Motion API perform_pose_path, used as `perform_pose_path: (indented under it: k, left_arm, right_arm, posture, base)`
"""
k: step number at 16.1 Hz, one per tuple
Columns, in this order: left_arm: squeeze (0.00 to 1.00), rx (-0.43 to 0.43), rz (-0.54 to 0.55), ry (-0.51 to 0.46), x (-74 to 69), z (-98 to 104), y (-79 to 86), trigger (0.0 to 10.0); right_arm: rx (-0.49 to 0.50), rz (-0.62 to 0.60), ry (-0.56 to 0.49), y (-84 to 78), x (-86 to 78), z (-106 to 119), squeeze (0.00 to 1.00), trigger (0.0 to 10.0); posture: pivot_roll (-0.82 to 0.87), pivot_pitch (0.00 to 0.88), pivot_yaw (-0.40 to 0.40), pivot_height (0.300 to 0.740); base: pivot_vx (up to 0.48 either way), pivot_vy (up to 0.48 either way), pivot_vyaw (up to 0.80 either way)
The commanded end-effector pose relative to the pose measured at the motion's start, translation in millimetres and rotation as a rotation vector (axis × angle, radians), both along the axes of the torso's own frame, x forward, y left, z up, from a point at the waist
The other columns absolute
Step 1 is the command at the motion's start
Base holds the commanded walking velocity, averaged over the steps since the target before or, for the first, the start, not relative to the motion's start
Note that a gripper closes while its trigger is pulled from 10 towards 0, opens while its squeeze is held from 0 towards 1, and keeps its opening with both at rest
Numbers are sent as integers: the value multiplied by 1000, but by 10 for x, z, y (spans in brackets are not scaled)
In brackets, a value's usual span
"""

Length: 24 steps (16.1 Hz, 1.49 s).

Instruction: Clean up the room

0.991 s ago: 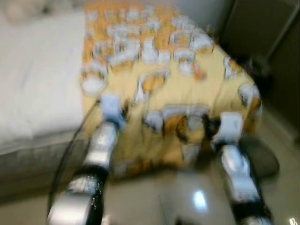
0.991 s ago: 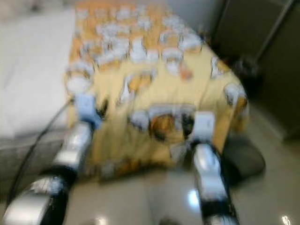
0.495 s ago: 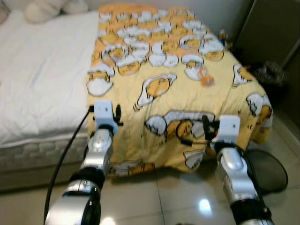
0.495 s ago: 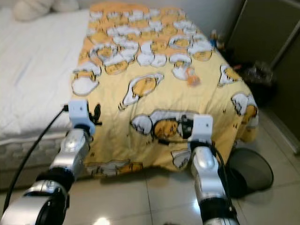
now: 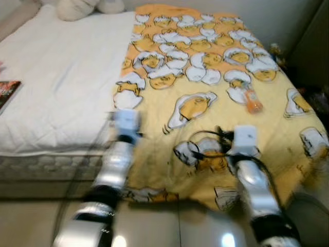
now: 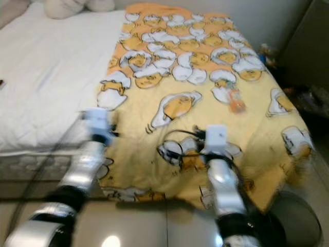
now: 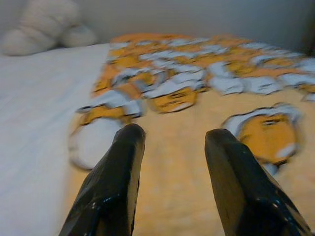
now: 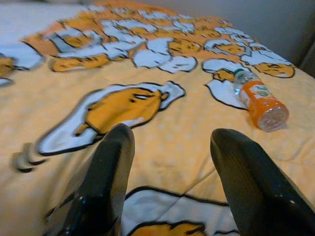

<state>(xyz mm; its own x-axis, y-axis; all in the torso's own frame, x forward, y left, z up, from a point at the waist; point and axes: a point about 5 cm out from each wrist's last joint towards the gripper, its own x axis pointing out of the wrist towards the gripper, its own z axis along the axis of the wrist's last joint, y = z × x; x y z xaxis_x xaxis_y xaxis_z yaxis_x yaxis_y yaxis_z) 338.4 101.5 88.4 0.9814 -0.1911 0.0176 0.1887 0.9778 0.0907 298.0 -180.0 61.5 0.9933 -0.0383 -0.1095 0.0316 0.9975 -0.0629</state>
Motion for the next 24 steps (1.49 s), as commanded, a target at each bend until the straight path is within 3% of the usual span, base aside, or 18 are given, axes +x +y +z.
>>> perform_pose_path:
  k: [1,4,5,6,14,20,22,23,24]
  left_arm:
    - [0,16,18,-14,-16,-11,161,10000]
    - [0,10,-6,-9,-41,-27,111,10000]
    - [369,-17,-15,8,-60,-49,89,10000]
    - [1000,-22,-36,13,-85,-68,42,10000]
    - [1000,-79,-84,26,-121,-75,-83,10000]
    - [1000,-58,-44,44,-60,-76,24,10000]
    - [1000,-8,-1,39,-51,-82,95,10000]
    - [0,-24,16,41,-35,-73,138,10000]
    - [0,-37,11,25,-23,-29,167,10000]
  right_arm:
    - [11,17,-22,101,38,47,0,10000]
    - [15,-1,-41,76,12,55,0,10000]
    - [11,-6,-35,68,6,45,0,10000]
    - [4,-10,-28,55,-6,31,0,10000]
    - [-15,-19,-25,22,-7,16,0,10000]
    - [-9,1,-12,50,-4,2,0,10000]
    - [37,9,23,111,45,-25,0,10000]
    - [46,36,37,169,110,-4,0,10000]
    - [66,44,41,202,167,37,0,10000]
  posture:
    - [27,0,-29,740]
    - [17,0,-20,740]
    - [14,0,-17,740]
    - [12,0,-16,740]
    - [5,0,-14,740]
    - [3,0,-18,740]
    - [1,0,-14,740]
    - [9,0,-20,740]
    - [18,0,-25,740]
  base:
    - [371,-300,0]
    - [314,-360,0]
    - [304,-368,0]
    - [304,-368,0]
    - [304,-368,0]
    - [320,-354,0]
    - [413,0,0]
    - [0,0,0]
    - [0,0,0]
